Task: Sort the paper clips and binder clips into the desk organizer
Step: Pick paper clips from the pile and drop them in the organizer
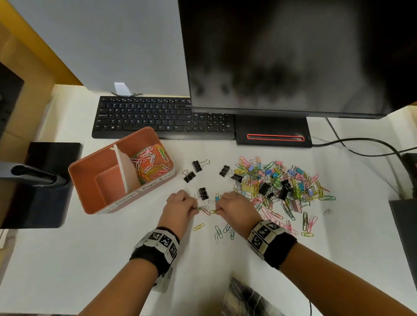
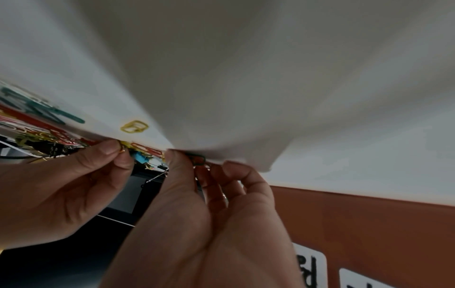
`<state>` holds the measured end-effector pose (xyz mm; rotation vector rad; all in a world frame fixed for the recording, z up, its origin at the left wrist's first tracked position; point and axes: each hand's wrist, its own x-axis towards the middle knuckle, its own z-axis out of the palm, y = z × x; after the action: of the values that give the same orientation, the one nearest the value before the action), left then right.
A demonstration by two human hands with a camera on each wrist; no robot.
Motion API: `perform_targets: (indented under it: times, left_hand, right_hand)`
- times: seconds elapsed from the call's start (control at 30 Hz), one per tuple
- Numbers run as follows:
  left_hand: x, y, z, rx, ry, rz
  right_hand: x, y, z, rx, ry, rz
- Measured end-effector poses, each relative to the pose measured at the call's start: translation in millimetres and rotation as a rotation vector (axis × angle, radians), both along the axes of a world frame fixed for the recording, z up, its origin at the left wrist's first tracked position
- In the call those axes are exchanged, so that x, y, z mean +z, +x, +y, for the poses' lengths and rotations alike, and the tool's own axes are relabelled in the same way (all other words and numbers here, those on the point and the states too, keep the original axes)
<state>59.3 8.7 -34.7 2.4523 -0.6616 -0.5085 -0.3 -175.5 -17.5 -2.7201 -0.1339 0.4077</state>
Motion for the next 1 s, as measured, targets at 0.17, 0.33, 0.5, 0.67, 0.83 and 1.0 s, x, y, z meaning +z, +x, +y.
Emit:
perform_targets:
  times: [0.17,0.33,0.5,0.67,0.83,1.0]
  left_hand:
    - [16.3,2.2,13.9,0.049,-0.135,0.059]
    - [86.0,14.7,41.3,0.113,-0.25,-0.029]
    - [141.2,66.1,60.6,0.365,-0.235,-0.142]
    - [138.4,104.4,62.7,0.507,-0.054,0.016]
    - [134.4,78.2,54.9,0.302,-0.089,-0.199]
    - [84.4,18.2,33.0,0.059,-0.103,0.055]
  right_hand:
    - [14.0,0.6,-5.5,-0.065,0.057,0.143]
    - [57.8,13.3,-0.8,-0.137,0.233,0.076]
    - [108.2,78.9,47.5,-0.122,0.462,-0.175]
    - [106.1,142.2,90.4,-0.121,0.414,-0.093]
    - [94.2,109.5,63.7,-0.143,0.43,-0.141]
    - [61.9,9.9,-5.1,-0.151,0.235,0.068]
